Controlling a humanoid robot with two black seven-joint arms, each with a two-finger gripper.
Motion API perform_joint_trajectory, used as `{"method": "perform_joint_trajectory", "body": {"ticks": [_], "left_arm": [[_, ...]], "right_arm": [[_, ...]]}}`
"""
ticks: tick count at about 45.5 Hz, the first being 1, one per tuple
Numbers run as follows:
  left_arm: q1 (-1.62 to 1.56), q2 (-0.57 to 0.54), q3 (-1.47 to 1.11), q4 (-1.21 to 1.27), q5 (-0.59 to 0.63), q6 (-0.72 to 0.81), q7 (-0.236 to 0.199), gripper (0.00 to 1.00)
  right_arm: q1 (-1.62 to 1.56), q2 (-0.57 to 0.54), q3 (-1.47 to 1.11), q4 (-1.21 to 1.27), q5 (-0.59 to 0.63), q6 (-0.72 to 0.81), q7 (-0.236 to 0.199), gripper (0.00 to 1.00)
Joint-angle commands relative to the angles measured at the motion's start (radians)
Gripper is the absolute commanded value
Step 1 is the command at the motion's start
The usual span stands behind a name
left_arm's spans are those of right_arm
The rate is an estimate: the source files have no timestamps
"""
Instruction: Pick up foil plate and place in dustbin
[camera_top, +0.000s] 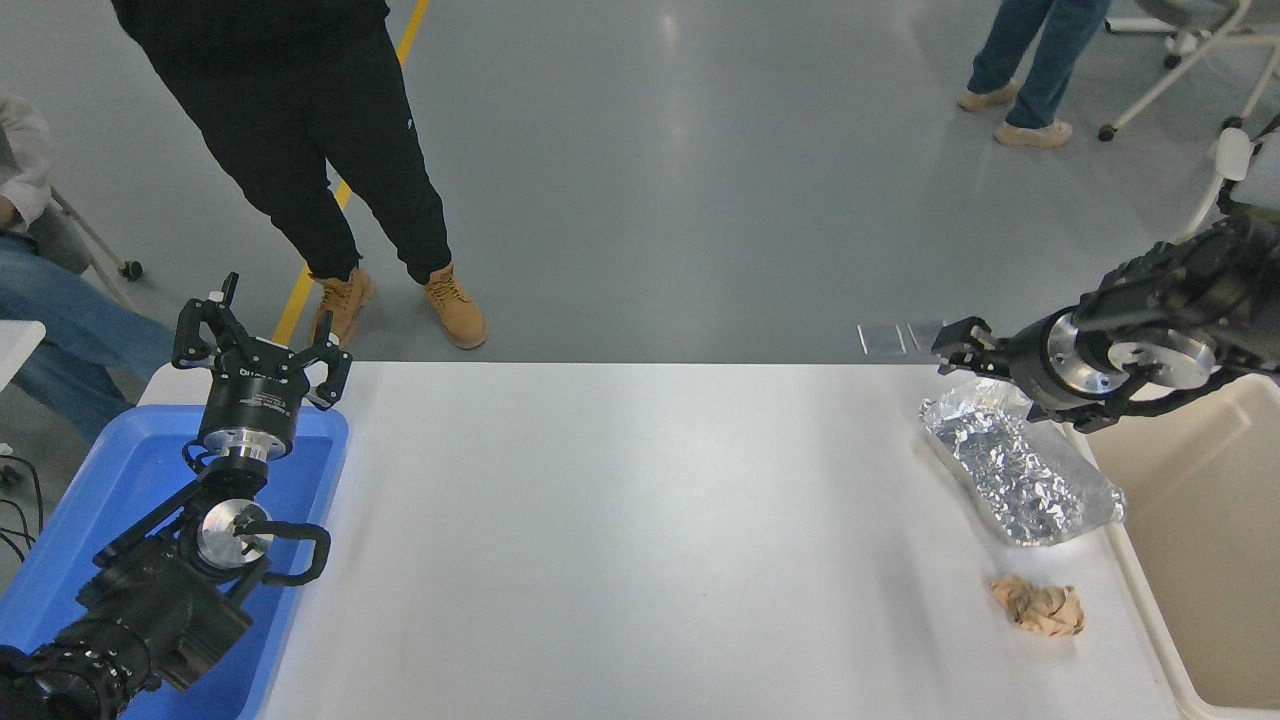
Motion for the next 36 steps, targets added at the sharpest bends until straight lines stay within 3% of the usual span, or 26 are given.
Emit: {"method": "perform_joint_trajectory", "body": {"ticks": [1, 36], "left_arm": [[0.000, 0.000, 0.000, 0.000, 0.000, 0.000, 0.000, 0.99], [0.000, 0.000, 0.000, 0.000, 0.000, 0.000, 0.000, 0.99]], "right_arm": [[-0.060, -0.103, -0.011, -0.028, 0.052, -0.122, -0.049, 1.00], [-0.392, -0.141, 0.157, -0.124, 0.049, -0.309, -0.054, 1.00]]}}
